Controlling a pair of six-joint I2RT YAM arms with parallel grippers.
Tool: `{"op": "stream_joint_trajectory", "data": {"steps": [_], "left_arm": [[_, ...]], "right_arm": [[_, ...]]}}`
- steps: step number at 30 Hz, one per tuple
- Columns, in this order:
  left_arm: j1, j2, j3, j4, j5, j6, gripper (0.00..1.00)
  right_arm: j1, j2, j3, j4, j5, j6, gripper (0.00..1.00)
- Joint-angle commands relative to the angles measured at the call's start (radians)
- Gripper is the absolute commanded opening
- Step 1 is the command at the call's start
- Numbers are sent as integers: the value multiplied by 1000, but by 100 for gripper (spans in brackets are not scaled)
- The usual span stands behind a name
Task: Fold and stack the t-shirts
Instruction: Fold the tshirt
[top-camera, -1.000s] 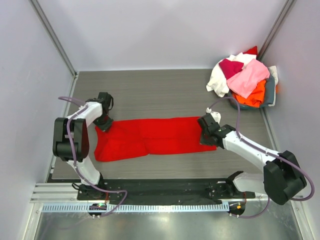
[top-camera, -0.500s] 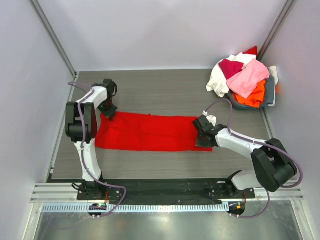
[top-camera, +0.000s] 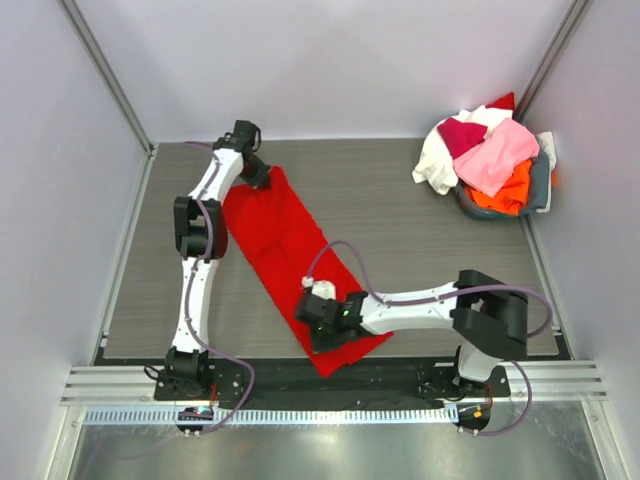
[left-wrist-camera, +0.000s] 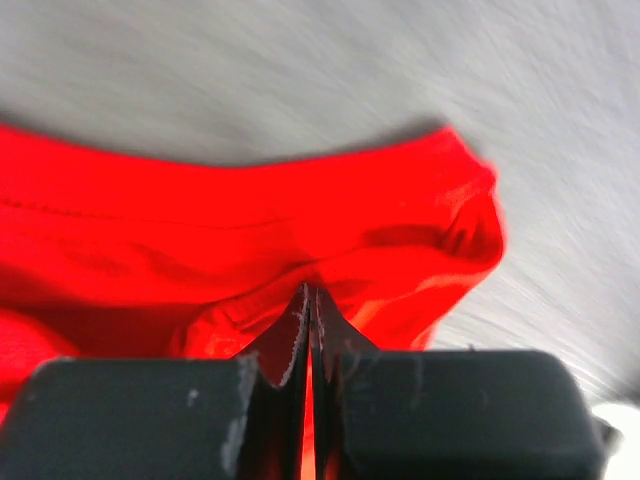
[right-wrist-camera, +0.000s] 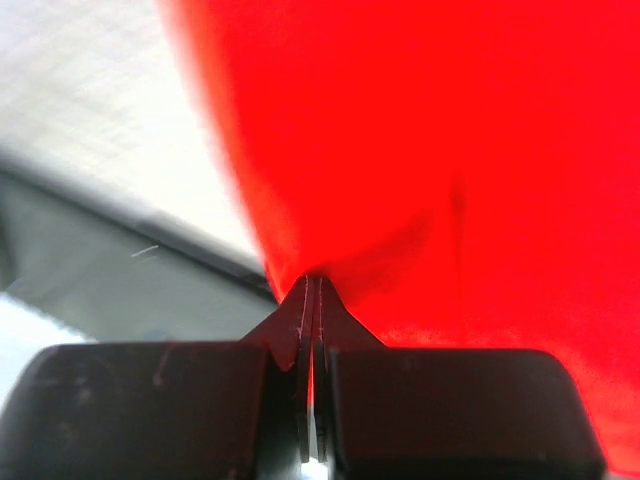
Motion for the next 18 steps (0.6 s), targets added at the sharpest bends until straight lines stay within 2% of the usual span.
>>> {"op": "stream_joint_trajectory", "data": {"steps": [1, 4, 7, 10, 11, 13, 15, 18], "left_arm": [[-78, 84, 5, 247, 285, -155, 0], [-112, 146, 45, 341, 336, -238, 0], [-128, 163, 46, 428, 336, -288, 0], [-134, 169, 30, 534, 332, -348, 0], [-137, 173, 31, 557, 330, -366, 0], [-147, 202, 78, 644, 367, -408, 0], [-154, 219, 140, 643, 424, -396, 0], [-154, 125, 80, 645, 422, -332, 1]], "right_arm": [[47, 59, 105, 118, -148, -19, 1], [36, -3, 143, 129, -110, -93, 1], [-25, -156, 116, 126, -55, -145, 9], [-109, -312, 47, 118, -57, -182, 25], [-184, -347, 29, 111, -62, -191, 30], [-261, -437, -20, 103, -103, -234, 34], [-364, -480, -37, 79, -136, -263, 40], [-476, -514, -48, 54, -150, -325, 44]]}}
